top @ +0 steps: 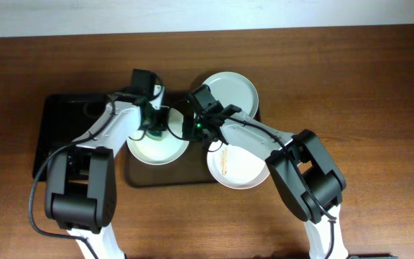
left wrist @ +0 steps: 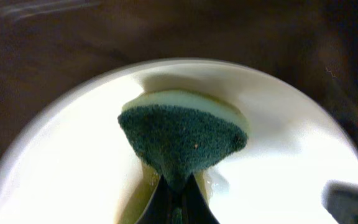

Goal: Clean dirty plates on tray and stack at the side
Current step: 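Scrub the held plate with the sponge in the left gripper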

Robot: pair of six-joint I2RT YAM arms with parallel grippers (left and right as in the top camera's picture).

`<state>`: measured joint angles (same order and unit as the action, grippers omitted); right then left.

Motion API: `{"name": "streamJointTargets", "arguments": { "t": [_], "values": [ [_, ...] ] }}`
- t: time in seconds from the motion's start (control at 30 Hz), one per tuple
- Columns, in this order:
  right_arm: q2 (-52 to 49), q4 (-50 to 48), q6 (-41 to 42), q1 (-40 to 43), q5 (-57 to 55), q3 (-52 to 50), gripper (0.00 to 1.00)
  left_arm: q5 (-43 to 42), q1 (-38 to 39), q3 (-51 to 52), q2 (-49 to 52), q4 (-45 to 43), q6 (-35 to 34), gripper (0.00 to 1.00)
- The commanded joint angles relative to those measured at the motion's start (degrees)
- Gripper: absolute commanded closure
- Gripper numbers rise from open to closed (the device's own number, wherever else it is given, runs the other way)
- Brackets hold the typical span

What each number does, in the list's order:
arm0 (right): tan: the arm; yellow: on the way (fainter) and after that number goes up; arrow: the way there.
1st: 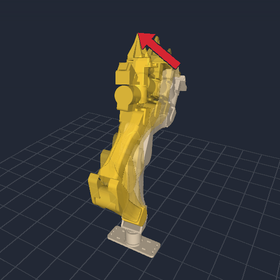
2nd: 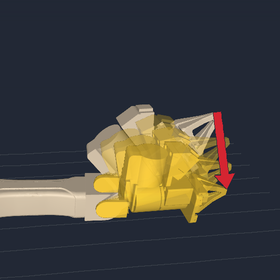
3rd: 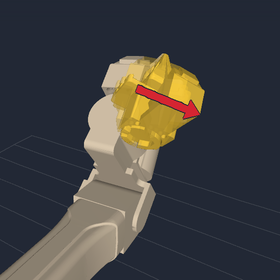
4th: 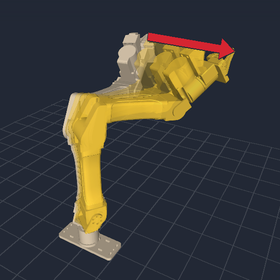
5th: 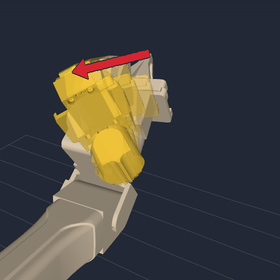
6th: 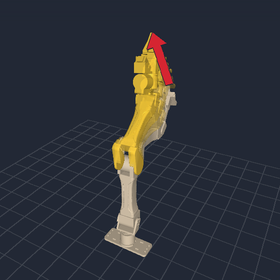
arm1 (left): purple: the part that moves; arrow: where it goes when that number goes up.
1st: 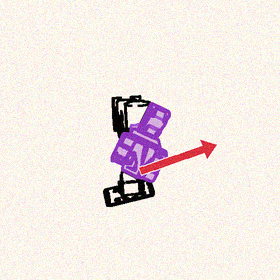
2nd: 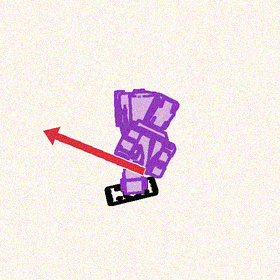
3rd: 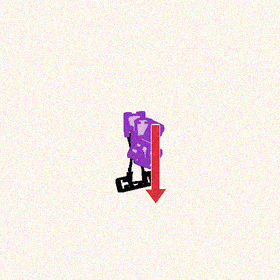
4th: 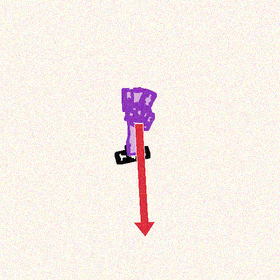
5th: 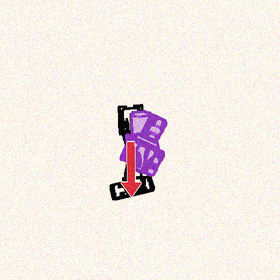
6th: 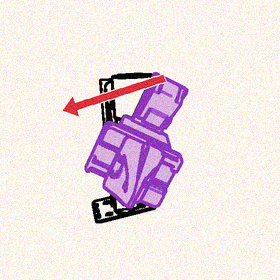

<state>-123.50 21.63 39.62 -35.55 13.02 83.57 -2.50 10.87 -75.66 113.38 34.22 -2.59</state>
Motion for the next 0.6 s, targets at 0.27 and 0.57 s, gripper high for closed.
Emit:
{"name": "streamJointTargets", "arguments": {
  "t": [0.27, 0.57],
  "values": [
    [-1.0, -0.1, -1.7, 1.5, 7.0, 0.7, 0.96, -6.8, -12.1, -0.3, 1.2, 15.8, 1.5, 0.99],
    [-4.9, -4.5, -2.8, 3.5, 18.7, 0.6, 0.96, -25.9, -14.3, 0.5, 1.2, 13.3, 11.9, 0.99]
  ]
}}
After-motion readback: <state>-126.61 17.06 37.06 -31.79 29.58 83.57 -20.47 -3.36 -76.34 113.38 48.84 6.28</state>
